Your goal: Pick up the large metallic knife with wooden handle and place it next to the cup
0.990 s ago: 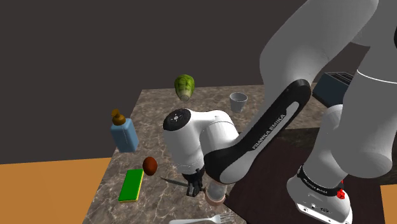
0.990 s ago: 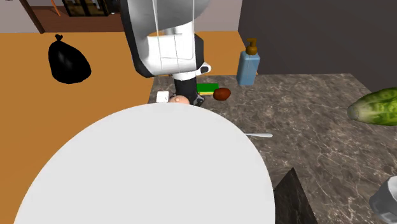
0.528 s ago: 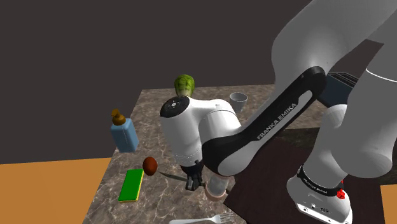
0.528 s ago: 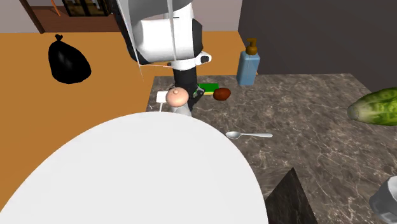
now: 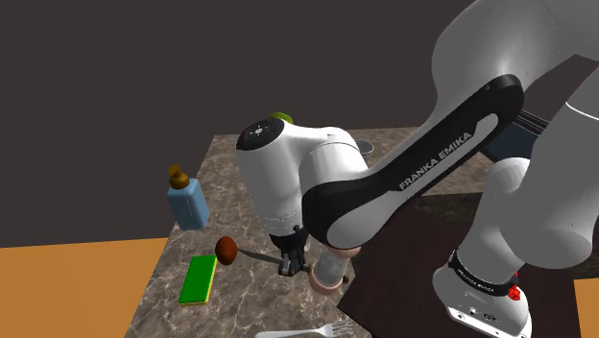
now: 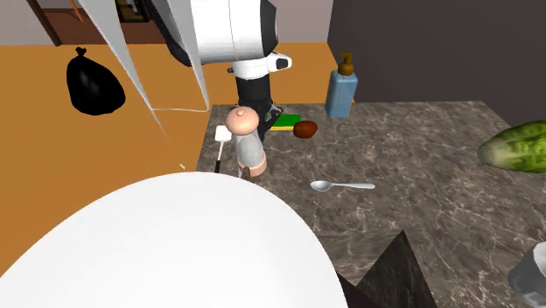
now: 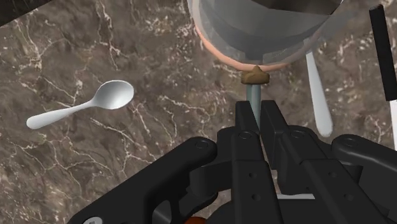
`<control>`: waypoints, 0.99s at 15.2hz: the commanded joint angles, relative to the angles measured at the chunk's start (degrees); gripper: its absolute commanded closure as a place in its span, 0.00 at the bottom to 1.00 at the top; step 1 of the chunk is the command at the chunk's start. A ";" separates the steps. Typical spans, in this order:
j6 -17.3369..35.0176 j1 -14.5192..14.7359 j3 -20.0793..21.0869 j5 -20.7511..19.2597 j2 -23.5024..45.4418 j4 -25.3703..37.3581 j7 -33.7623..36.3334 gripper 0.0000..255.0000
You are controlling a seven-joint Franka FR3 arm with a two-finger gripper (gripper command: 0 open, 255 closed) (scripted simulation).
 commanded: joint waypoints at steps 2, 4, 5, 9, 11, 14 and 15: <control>-2.45 0.07 -0.17 0.89 -1.72 0.91 -0.77 1.00; -4.04 0.10 -0.31 1.34 -2.65 1.67 -1.19 1.00; -4.83 0.12 -0.38 1.54 -3.10 2.07 -1.39 1.00; -5.51 -1.23 -2.21 1.20 -4.04 1.99 -4.44 1.00; -5.23 -2.62 -3.92 0.50 -4.19 1.67 -7.17 1.00; -4.81 -4.76 -6.45 -0.73 -3.93 1.70 -11.10 1.00; -4.68 -5.46 -7.28 -1.18 -3.72 1.84 -12.38 1.00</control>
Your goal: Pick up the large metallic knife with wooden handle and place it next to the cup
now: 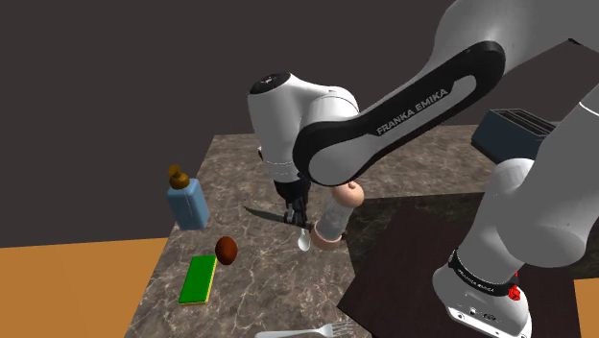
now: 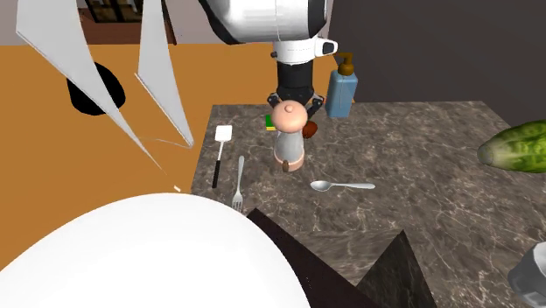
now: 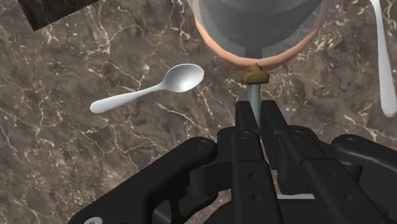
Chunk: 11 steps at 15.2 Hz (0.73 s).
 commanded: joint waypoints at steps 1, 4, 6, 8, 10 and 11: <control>0.03 -1.43 -1.61 -1.00 0.71 0.79 -2.53 1.00; 0.39 -3.57 -3.99 -2.40 1.86 1.81 -6.21 1.00; 0.59 -4.99 -5.52 -3.32 2.89 2.82 -8.59 1.00; 0.75 -6.38 -6.99 -4.22 4.13 4.10 -10.92 1.00; 0.85 -7.74 -8.40 -5.06 5.56 5.63 -13.20 1.00; 0.87 -8.40 -9.09 -5.45 6.34 6.50 -14.32 1.00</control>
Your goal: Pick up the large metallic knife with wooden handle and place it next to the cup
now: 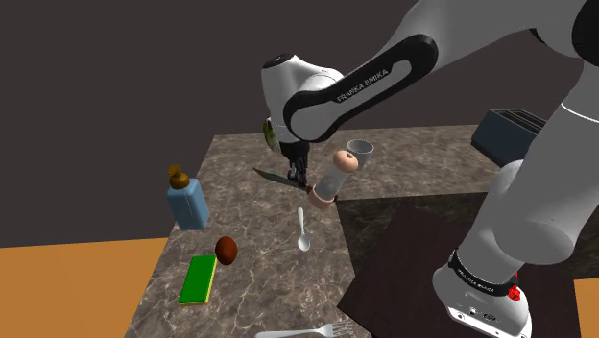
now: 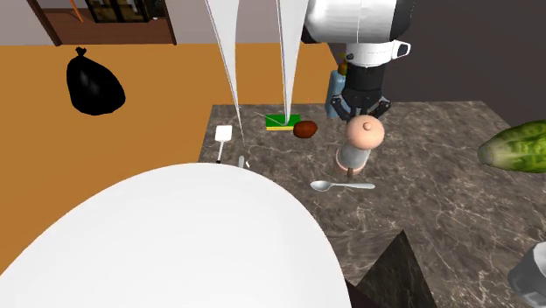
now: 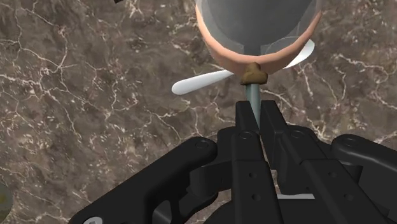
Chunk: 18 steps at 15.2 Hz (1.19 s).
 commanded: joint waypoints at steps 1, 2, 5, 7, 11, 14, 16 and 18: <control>-0.11 -1.26 -1.31 -0.69 1.25 1.61 -2.29 1.00; -0.12 -1.90 -1.97 -1.04 2.12 2.61 -3.40 1.00; -0.28 -3.76 -3.83 -1.97 4.96 5.98 -6.67 1.00; -0.50 -4.97 -4.97 -2.47 7.05 8.56 -8.81 1.00; -1.28 -7.26 -7.05 -3.16 11.67 14.52 -13.03 1.00; -2.21 -8.92 -8.39 -3.42 15.53 19.75 -16.13 1.00; -3.03 -10.02 -9.18 -3.48 18.30 23.63 -18.16 1.00; -4.03 -11.09 -9.89 -3.47 21.25 27.86 -20.16 1.00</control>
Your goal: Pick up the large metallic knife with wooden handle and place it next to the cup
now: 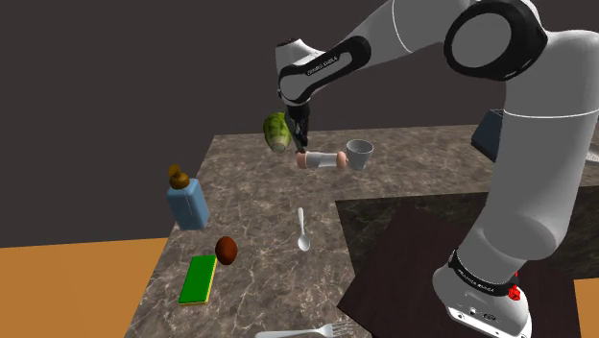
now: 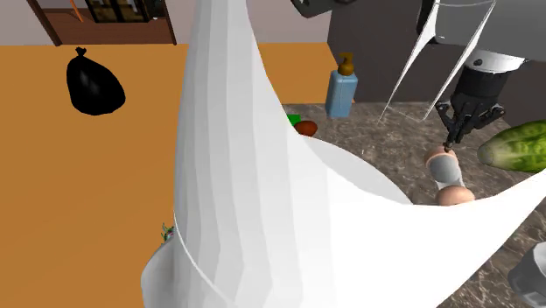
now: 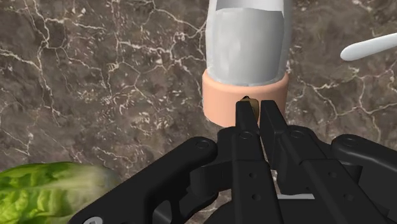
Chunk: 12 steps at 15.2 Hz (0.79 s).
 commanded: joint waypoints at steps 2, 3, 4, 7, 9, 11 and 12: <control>-2.14 -1.59 -0.97 0.11 4.47 7.05 -3.07 1.00; -2.83 -2.12 -1.26 0.18 6.13 9.54 -4.05 1.00; -3.59 -2.64 -1.54 0.26 7.86 12.16 -5.02 1.00; -6.32 -4.23 -2.24 0.55 13.51 20.97 -7.88 1.00; -8.67 -5.27 -2.63 0.79 17.83 27.89 -9.77 1.00; -12.67 -6.59 -3.08 1.15 24.47 38.87 -12.23 1.00; -11.98 -6.62 -3.06 1.10 24.57 38.28 -12.12 1.00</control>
